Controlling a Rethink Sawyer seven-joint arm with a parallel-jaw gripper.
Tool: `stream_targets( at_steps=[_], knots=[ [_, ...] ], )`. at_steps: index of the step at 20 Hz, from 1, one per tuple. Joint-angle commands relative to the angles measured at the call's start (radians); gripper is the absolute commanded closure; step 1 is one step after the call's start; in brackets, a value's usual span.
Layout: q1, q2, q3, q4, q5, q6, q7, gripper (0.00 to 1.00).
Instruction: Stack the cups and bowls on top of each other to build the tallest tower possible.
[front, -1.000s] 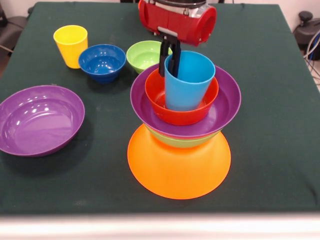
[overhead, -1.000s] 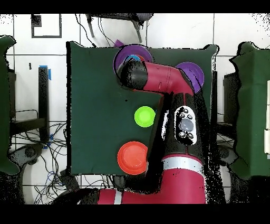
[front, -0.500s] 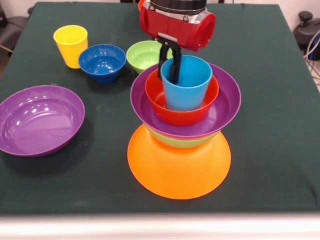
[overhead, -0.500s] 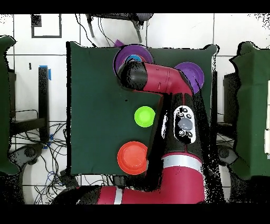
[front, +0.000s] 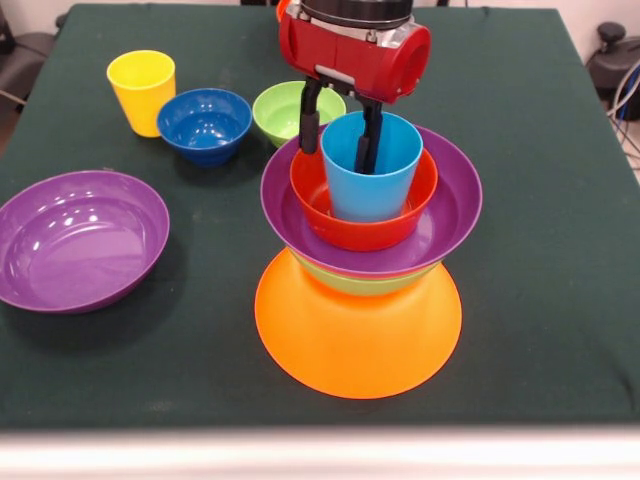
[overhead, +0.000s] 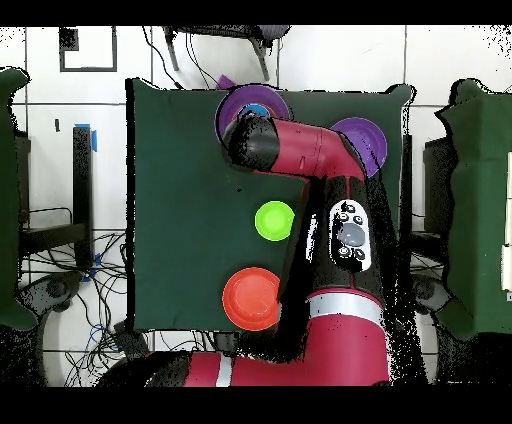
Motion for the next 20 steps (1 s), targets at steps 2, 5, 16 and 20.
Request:
stream_targets(
  at_steps=[2, 5, 16, 20],
  knots=[
    [0.004, 0.055, 0.09, 0.053, -0.053, 0.05, -0.069, 0.0],
    [0.007, 0.051, 0.085, 0.046, -0.042, 0.088, -0.061, 0.0],
    [0.004, -0.008, 0.087, 0.021, -0.014, 0.22, -0.072, 0.0],
    [0.001, -0.035, 0.089, 0.013, -0.007, 0.275, -0.076, 0.0]
  ],
)
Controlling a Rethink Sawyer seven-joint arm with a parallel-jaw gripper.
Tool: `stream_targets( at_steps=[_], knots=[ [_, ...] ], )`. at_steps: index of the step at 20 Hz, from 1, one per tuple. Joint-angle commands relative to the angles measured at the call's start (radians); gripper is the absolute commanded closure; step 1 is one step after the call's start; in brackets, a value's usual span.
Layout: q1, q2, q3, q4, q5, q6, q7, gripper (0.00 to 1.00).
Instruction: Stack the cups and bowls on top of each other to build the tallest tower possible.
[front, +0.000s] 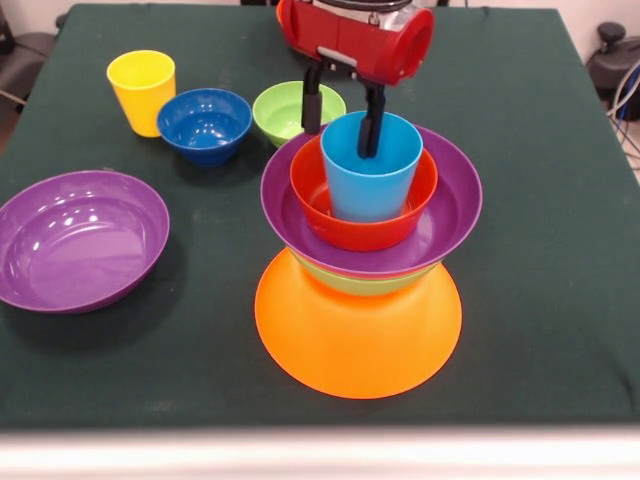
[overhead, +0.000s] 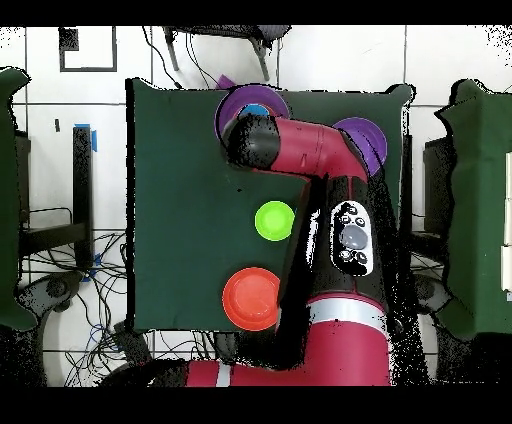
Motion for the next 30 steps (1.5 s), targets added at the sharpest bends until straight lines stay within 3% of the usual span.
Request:
stream_targets(
  at_steps=[1, 9, 18, 30],
  knots=[
    [0.001, -0.019, 0.087, 0.015, -0.005, 0.195, -0.076, 0.0],
    [-0.022, -0.072, 0.097, 0.054, 0.001, 0.228, -0.09, 0.0],
    [-0.107, -0.164, 0.119, 0.223, 0.003, 0.147, -0.149, 0.0],
    [-0.182, -0.224, 0.148, 0.403, -0.015, 0.047, -0.125, 0.0]
  ],
)
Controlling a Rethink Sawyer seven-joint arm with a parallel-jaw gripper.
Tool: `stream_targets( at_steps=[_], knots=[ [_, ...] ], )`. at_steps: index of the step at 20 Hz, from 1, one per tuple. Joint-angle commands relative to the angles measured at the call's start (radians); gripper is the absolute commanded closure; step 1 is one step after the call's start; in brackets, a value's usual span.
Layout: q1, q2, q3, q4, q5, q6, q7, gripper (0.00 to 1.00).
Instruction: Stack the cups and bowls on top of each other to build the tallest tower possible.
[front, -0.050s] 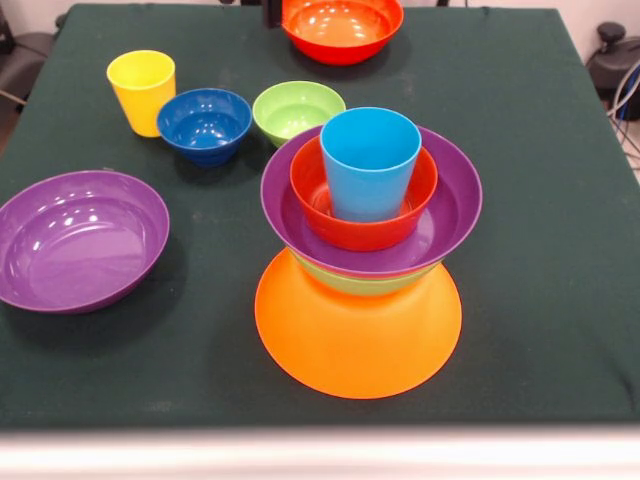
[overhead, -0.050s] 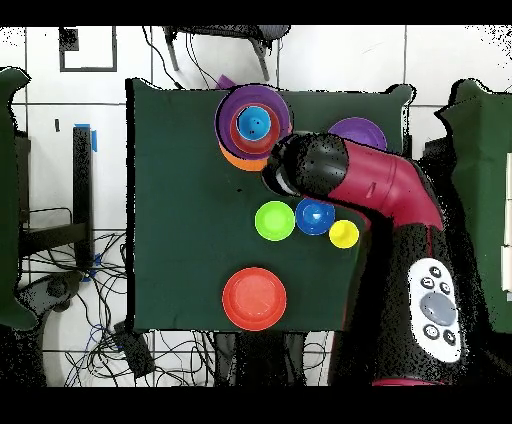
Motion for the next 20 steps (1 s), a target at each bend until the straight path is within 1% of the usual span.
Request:
stream_targets(
  at_steps=[1, 8, 12, 20],
  knots=[
    [-0.027, -0.01, 0.116, 0.217, -0.034, -0.087, -0.121, 0.0],
    [-0.073, -0.014, 0.131, 0.351, -0.061, -0.23, -0.099, 0.0],
    [-0.073, 0.014, 0.11, 0.385, -0.108, -0.291, -0.083, 0.0],
    [-0.115, 0.08, 0.112, 0.445, -0.167, -0.427, -0.059, 0.0]
  ],
)
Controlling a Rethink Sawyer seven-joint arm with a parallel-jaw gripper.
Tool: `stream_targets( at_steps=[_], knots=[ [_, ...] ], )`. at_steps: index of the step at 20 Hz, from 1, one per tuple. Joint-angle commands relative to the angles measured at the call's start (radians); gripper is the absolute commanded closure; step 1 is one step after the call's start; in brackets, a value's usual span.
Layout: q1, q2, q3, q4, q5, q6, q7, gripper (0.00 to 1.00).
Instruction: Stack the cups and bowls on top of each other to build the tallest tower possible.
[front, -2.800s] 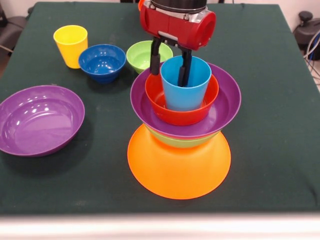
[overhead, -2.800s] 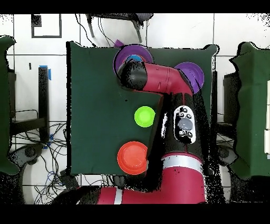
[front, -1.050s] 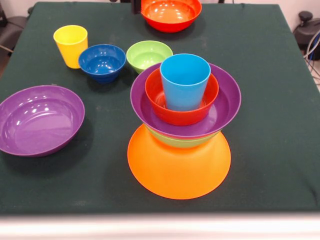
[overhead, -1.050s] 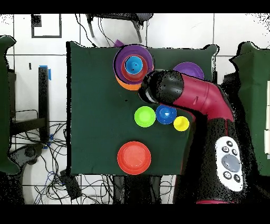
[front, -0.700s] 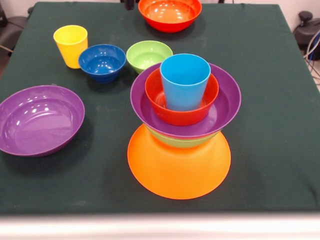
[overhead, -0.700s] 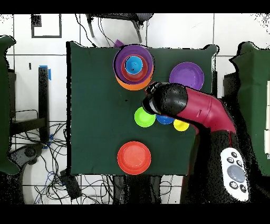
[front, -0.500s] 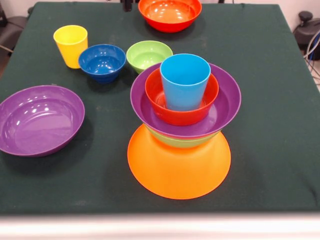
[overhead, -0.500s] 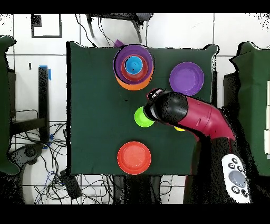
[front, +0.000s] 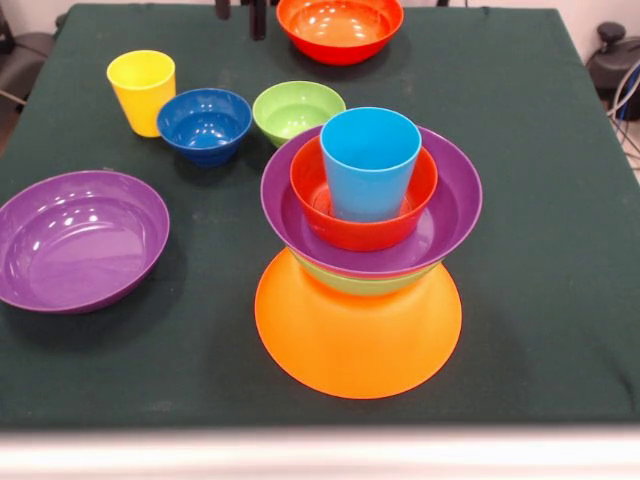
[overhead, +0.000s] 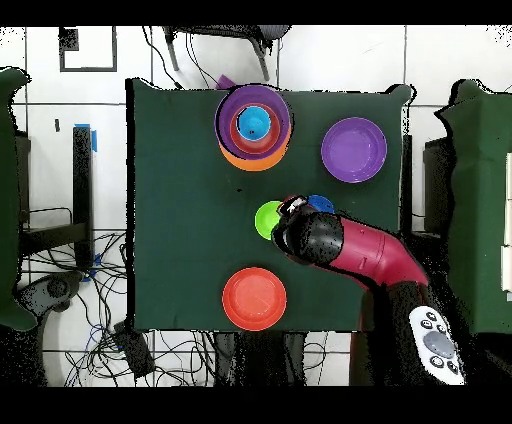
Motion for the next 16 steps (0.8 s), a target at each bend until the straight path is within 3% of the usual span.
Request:
stream_targets(
  at_steps=[1, 16],
  knots=[
    [-0.023, 0.093, 0.099, 0.119, -0.106, -0.11, -0.055, 0.0],
    [-0.064, 0.261, 0.06, 0.148, -0.236, -0.334, 0.005, 0.0]
  ],
)
